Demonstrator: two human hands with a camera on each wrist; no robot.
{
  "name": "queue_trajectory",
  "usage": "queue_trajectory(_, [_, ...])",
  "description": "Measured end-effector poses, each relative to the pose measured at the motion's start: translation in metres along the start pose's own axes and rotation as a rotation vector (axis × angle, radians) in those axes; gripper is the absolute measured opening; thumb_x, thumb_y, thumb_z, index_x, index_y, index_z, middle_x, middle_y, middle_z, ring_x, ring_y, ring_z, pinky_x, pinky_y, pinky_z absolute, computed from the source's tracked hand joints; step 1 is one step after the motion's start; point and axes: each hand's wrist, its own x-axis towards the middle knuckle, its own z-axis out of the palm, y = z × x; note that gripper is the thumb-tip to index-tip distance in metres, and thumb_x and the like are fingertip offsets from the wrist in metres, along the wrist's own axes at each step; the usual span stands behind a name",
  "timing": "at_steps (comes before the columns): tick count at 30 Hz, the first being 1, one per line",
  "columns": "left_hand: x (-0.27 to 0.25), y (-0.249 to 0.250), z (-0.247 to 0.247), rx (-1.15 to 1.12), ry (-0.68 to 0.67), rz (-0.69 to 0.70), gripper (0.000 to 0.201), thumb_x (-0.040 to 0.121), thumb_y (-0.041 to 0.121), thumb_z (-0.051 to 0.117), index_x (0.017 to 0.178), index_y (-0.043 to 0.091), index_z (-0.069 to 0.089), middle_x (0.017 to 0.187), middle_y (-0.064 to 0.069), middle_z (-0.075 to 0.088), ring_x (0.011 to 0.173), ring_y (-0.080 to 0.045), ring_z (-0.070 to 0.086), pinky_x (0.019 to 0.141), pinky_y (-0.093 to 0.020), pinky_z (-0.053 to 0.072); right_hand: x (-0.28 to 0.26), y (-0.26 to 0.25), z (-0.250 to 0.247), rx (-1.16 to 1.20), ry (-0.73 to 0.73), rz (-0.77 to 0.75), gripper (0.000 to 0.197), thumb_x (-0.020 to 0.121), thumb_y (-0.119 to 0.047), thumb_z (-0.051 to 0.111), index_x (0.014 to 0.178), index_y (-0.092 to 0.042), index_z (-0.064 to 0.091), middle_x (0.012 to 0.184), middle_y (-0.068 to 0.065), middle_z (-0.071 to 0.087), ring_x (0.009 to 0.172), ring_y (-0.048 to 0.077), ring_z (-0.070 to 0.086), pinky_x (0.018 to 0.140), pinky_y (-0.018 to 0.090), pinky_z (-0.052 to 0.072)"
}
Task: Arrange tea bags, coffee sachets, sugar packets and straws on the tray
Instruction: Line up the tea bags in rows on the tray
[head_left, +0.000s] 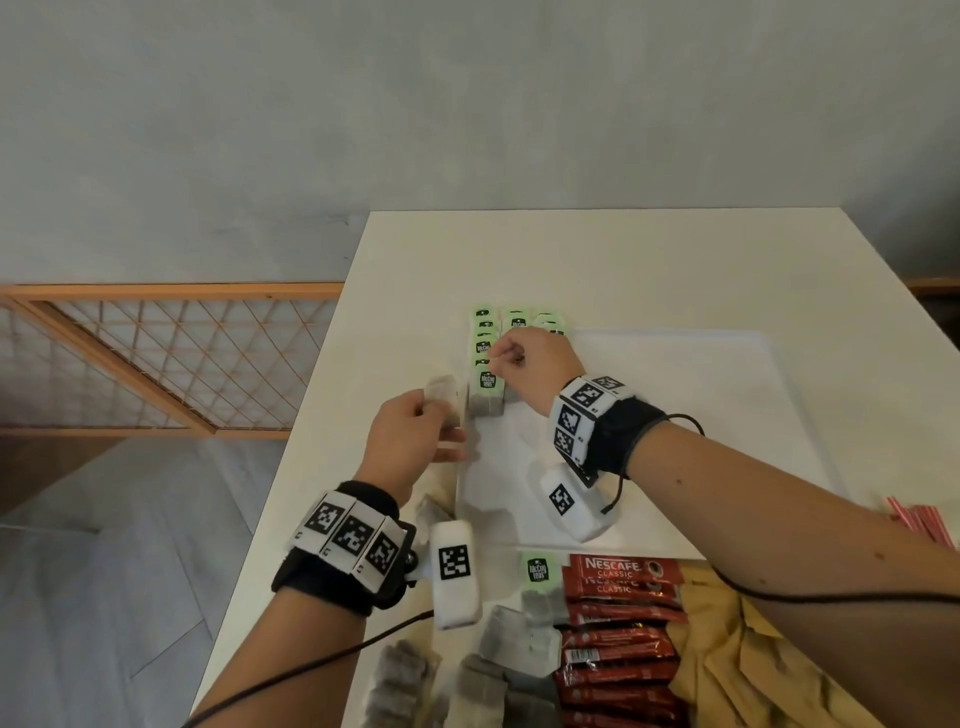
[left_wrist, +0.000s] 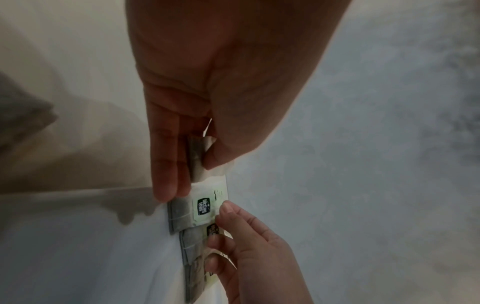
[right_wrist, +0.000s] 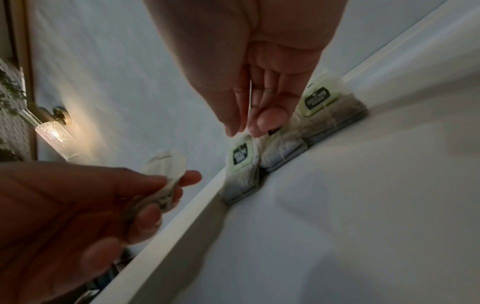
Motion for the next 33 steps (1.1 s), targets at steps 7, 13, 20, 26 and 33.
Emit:
queue_trajectory(7, [-0.010, 0.010, 0.020, 0.079, -0.067, 0.106, 0.019, 0.098, 0.013, 0.054, 0.104, 0.003, 0.068, 0.084, -0.011, 0.069, 0.072, -0.019, 0.069, 0.058, -0.029, 0.056, -0.033, -0.008, -0.023, 0.156, -0.088, -0.015, 0.025, 0.082, -0.040, 0.073, 0.098, -0.021, 0.071, 0.086, -0.010, 0.062, 0.069, 0.000, 0.052, 0.067, 0.016, 0.041])
queue_trajectory(13, [-0.025, 0.021, 0.038, 0.108, -0.138, 0.172, 0.026, 0.096, 0.025, 0.062, 0.093, 0.000, 0.070, 0.076, -0.005, 0.070, 0.069, -0.016, 0.067, 0.061, -0.030, 0.059, -0.059, -0.008, -0.049, 0.164, -0.022, -0.080, 0.014, 0.083, -0.029, 0.075, 0.075, -0.018, 0.071, 0.061, -0.016, 0.061, 0.056, -0.003, 0.051, 0.058, 0.011, 0.040])
queue_trajectory(20, [-0.036, 0.023, 0.048, 0.378, 0.070, 0.376, 0.017, 0.084, 0.032, 0.074, 0.097, 0.024, 0.066, 0.095, 0.008, 0.067, 0.078, -0.009, 0.064, 0.076, -0.032, 0.054, -0.079, -0.004, -0.065, 0.184, 0.126, 0.051, 0.025, 0.085, -0.026, 0.072, 0.076, -0.005, 0.061, 0.062, 0.005, 0.070, 0.057, 0.014, 0.066, 0.070, 0.037, 0.058])
queue_trajectory(26, [-0.050, 0.024, 0.070, 0.383, -0.027, 0.444, 0.024, 0.080, 0.038, 0.076, 0.095, 0.026, 0.062, 0.090, 0.012, 0.065, 0.078, -0.009, 0.066, 0.074, -0.031, 0.053, -0.092, -0.011, -0.062, 0.160, 0.149, 0.068, 0.020, 0.087, -0.022, 0.065, 0.078, -0.006, 0.058, 0.072, 0.010, 0.069, 0.067, 0.024, 0.068, 0.067, 0.036, 0.058])
queue_trajectory(33, [-0.041, 0.015, 0.064, 0.120, -0.066, 0.271, 0.008, 0.092, 0.010, 0.065, 0.094, 0.004, 0.068, 0.087, -0.013, 0.071, 0.073, -0.019, 0.071, 0.064, -0.030, 0.061, -0.095, -0.002, -0.063, 0.205, 0.002, 0.124, 0.020, 0.093, -0.032, 0.062, 0.093, -0.011, 0.060, 0.082, 0.004, 0.068, 0.065, 0.022, 0.067, 0.064, 0.036, 0.059])
